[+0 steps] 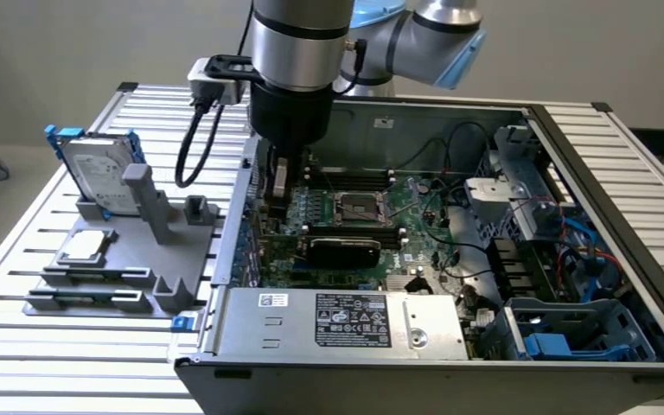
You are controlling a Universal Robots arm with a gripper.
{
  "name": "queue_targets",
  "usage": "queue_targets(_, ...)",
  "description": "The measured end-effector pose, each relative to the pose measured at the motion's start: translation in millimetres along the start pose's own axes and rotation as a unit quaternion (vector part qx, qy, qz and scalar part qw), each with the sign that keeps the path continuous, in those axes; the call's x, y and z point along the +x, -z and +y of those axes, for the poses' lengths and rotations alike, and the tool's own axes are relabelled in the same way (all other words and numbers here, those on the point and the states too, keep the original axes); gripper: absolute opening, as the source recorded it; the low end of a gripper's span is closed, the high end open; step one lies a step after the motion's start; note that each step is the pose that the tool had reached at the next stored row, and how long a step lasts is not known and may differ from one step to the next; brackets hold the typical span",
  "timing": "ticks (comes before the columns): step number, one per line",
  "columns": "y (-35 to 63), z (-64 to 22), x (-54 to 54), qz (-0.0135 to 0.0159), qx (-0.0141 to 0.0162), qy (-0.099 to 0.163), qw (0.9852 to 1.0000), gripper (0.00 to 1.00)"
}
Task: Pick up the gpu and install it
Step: 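Press down on the gpu until it lock into place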
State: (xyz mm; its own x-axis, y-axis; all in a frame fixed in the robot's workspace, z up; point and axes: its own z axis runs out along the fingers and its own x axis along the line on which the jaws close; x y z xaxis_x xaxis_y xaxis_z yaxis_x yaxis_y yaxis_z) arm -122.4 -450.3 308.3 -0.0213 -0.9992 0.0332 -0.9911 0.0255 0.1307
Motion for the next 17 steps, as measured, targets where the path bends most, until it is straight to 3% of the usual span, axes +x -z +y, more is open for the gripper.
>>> queue_targets(11, 4.5, -34.3, -0.7, 0.0, 0.0016, 0.0, 1.0, 0.11)
queue_targets(15, 5.2, -39.7, -0.8, -0.0002, 0.0059, 0.0, 1.0, 0.11)
queue_targets(17, 5.6, -40.3, -0.6, -0.0002, 0.0057, 0.0, 1.0, 0.11)
